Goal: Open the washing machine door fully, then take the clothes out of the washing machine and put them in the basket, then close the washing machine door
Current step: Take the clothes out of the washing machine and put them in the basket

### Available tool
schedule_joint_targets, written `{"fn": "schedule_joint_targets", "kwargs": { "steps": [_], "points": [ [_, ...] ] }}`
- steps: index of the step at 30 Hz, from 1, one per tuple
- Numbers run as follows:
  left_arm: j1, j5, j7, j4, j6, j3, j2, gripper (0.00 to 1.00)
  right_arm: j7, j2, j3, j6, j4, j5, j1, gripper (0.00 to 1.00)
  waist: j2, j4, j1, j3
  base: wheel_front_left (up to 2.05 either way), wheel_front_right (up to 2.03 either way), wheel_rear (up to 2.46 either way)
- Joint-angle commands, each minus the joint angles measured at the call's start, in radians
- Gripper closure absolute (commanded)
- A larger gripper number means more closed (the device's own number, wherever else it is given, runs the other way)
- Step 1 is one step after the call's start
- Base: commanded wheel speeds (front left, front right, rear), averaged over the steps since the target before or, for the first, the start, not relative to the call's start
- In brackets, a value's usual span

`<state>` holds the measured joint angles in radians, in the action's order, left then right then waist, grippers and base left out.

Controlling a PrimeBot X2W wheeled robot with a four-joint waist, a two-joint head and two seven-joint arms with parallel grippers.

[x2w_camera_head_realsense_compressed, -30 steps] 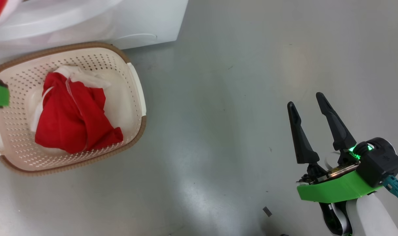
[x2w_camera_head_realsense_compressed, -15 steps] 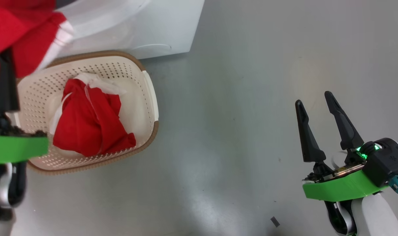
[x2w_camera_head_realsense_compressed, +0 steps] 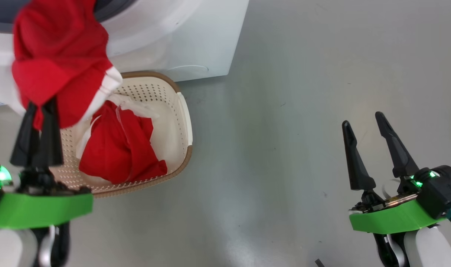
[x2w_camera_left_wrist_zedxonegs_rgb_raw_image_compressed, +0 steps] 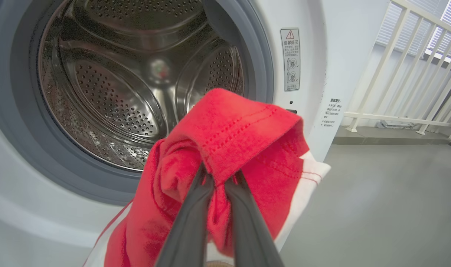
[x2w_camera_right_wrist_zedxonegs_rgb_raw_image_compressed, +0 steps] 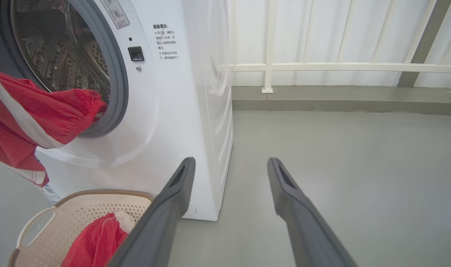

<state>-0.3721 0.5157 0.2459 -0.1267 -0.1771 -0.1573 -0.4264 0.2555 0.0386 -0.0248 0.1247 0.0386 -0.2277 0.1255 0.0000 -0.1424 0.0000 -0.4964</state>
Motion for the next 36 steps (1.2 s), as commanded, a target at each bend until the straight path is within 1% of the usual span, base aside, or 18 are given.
{"fn": "schedule_joint_targets", "kwargs": {
  "steps": [1,5,11,15,16,18,24,30,36],
  "points": [
    [0.026,0.0,0.008,-0.041,-0.015,0.033,-0.018,1.0,0.006,0.012,-0.016,0.006,0.031,0.005,-0.015,0.0,0.0,0.006,0.0,0.004,0.0,0.0,0.0],
    [0.069,0.014,0.01,-0.051,-0.023,0.029,0.009,1.0,0.006,0.012,-0.011,0.006,0.039,0.006,-0.02,0.0,0.0,0.013,0.0,-0.004,0.0,0.0,0.0],
    [0.064,0.032,0.013,0.03,-0.004,0.02,0.047,1.0,0.006,0.012,-0.021,0.006,0.046,0.007,-0.006,0.0,0.0,0.018,0.0,-0.039,0.0,0.0,0.0],
    [0.025,0.046,0.014,0.133,0.022,0.016,0.077,1.0,0.006,0.012,-0.027,0.006,0.045,0.009,0.005,0.0,0.0,0.016,0.0,-0.062,0.0,0.0,0.0],
    [-0.002,0.047,0.015,0.188,0.039,0.012,0.091,1.0,0.006,0.012,-0.028,0.006,0.044,0.01,0.01,0.0,0.0,0.014,0.0,-0.072,0.0,0.0,0.0],
    [-0.028,0.046,0.015,0.241,0.05,0.011,0.108,1.0,0.006,0.012,-0.026,0.006,0.045,0.011,0.014,0.0,0.0,0.013,0.0,-0.081,0.0,0.0,0.0],
    [-0.11,0.041,0.016,0.408,0.087,0.047,0.158,1.0,0.006,0.012,-0.036,0.006,0.045,0.01,0.029,0.0,0.0,0.002,0.0,-0.114,0.0,0.0,0.0],
    [-0.188,0.006,0.016,0.585,0.122,0.077,0.204,1.0,0.006,0.012,-0.045,0.006,0.041,0.008,0.041,0.0,0.0,-0.007,0.0,-0.139,0.0,0.0,0.0],
    [-0.252,-0.026,0.016,0.761,0.153,0.104,0.232,1.0,0.006,0.012,-0.048,0.006,0.039,0.008,0.053,0.0,0.0,-0.016,0.0,-0.159,0.0,0.0,0.0]
  ]
}}
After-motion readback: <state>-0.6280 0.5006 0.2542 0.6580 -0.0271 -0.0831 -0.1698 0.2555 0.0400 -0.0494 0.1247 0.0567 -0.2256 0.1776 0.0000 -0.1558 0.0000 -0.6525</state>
